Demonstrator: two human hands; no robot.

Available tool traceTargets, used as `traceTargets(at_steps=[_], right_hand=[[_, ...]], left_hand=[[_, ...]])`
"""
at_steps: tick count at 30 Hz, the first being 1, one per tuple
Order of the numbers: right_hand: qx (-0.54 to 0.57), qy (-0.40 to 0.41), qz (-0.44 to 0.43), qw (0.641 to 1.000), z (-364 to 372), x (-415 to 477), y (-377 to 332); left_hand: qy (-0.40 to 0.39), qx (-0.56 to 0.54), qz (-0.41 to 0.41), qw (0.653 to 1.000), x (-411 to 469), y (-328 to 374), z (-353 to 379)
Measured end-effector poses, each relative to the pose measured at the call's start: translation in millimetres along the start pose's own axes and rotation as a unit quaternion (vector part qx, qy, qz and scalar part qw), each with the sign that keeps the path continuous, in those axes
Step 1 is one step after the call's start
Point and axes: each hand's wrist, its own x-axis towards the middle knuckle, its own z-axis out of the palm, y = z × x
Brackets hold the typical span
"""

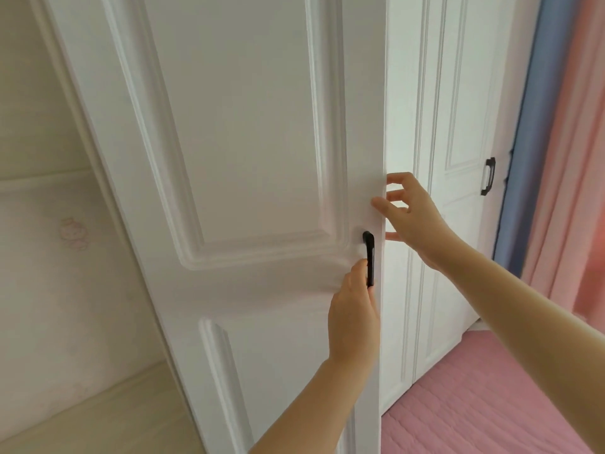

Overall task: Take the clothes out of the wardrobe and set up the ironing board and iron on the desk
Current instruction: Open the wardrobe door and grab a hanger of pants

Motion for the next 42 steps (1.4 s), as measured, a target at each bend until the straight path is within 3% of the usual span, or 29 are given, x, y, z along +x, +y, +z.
traceTargets(at_steps=[14, 19, 29, 37, 42], right_hand=[[-0.076, 0.032, -0.047, 0.996, -14.4, -127.4, -66.4], [-0.077, 0.012, -0.072, 0.994, -11.2, -174.7, -93.5], [-0.048, -0.077, -0.143, 0.986, 28.6, -243.7, -133.8], [0.009, -0.270, -0.157, 0.950, 52.2, -260.0, -146.9], [0.007, -0.316, -0.182, 0.931, 73.6, -265.8, -149.1]], left_hand=[[0.010, -0.106, 0.010, 0.994, -96.1, 39.1, -72.0], [0.063, -0.159, 0.008, 0.985, -140.2, 49.5, -106.0], [0.134, -0.097, -0.011, 0.986, -203.4, 49.1, -169.6], [0.165, -0.103, -0.065, 0.979, -221.0, 41.9, -208.3], [0.183, -0.119, -0.096, 0.971, -234.0, 36.1, -232.5]])
